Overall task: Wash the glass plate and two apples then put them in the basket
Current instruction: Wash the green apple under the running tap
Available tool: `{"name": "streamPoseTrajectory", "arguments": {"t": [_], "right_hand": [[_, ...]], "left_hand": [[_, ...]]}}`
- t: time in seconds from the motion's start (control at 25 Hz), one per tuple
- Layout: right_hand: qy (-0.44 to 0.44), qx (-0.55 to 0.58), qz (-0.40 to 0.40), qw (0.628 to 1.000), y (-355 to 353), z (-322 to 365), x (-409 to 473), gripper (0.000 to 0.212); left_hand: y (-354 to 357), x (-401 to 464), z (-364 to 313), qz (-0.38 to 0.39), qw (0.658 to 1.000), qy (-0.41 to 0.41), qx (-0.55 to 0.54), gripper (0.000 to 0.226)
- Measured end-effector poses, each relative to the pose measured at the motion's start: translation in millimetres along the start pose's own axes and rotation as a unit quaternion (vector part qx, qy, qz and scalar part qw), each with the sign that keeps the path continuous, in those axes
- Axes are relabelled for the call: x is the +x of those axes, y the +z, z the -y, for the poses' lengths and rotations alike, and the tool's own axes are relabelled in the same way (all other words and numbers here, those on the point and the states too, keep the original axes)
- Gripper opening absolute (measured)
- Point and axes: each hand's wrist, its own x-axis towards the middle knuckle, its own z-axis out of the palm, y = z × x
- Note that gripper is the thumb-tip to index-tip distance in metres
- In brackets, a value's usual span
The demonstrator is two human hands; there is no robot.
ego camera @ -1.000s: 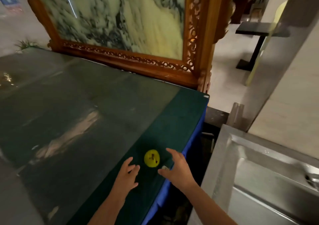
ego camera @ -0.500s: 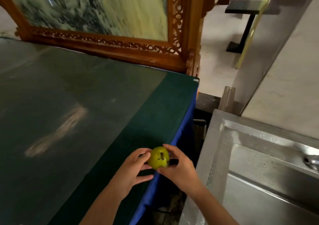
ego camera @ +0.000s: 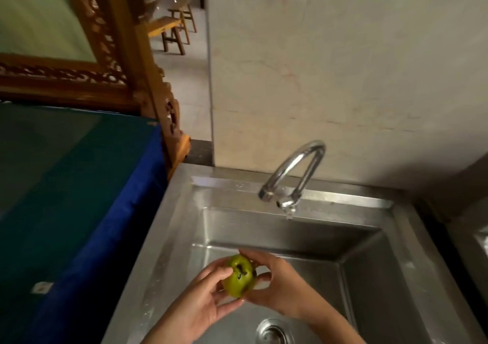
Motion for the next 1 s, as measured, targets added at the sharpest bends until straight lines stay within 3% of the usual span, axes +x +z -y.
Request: {"name": "streamPoseTrajectory", "arguments": {"t": [0.08, 0.16, 0.2, 0.24, 0.32, 0.4, 0.52, 0.64, 0.72, 0.8, 0.92, 1.0], "right_hand": [[0.016, 0.082, 0.002, 0.997, -21.5, -18.9, -4.8, 0.067], [0.068, 0.199, -0.085, 0.974, -40.4, -39.4, -0.9, 0.046], [0.102, 0.255, -0.131, 0.953, -47.7, -46.7, 5.8, 0.028], [0.137, 0.304, -0.164, 0.928, -54.4, -50.0, 14.9, 0.023], [0.186, 0.412, -0.203, 0.868, -65.2, -49.7, 36.2, 0.032], [0.227, 0.504, -0.228, 0.801, -76.1, -46.0, 55.0, 0.027], [0.253, 0.545, -0.225, 0.767, -88.8, -36.3, 72.0, 0.020], [0.226, 0.558, -0.230, 0.765, -103.9, -19.2, 81.9, 0.039], [0.220, 0.536, -0.220, 0.785, -104.7, -10.8, 78.7, 0.029], [0.223, 0.430, -0.219, 0.847, -93.9, -19.4, 66.6, 0.022], [0.186, 0.253, -0.174, 0.933, -68.5, -34.6, 38.0, 0.031], [0.143, 0.219, -0.118, 0.958, -57.8, -37.5, 31.7, 0.031]], "left_hand": [[19.1, 15.4, 5.7, -0.017, 1.000, -0.010, -0.024, 0.041], [31.9, 27.5, 5.5, -0.055, 0.996, -0.008, -0.065, 0.039], [36.1, 31.7, 4.0, -0.071, 0.994, -0.005, -0.086, 0.039], [39.7, 34.8, 2.5, -0.086, 0.991, -0.002, -0.103, 0.039], [44.1, 38.7, -0.5, -0.108, 0.986, 0.004, -0.123, 0.042], [48.4, 41.0, -3.3, -0.123, 0.983, 0.006, -0.136, 0.043], [54.9, 44.9, -6.7, -0.142, 0.978, 0.018, -0.149, 0.044], [61.9, 49.0, -9.3, -0.145, 0.976, 0.037, -0.161, 0.028], [66.4, 51.4, -10.9, -0.155, 0.974, 0.047, -0.158, 0.015], [68.4, 52.1, -12.7, -0.171, 0.973, 0.066, -0.140, 0.008], [68.6, 52.6, -19.0, -0.196, 0.972, 0.107, -0.076, 0.009], [68.7, 51.8, -23.2, -0.205, 0.969, 0.121, -0.065, 0.009]]}}
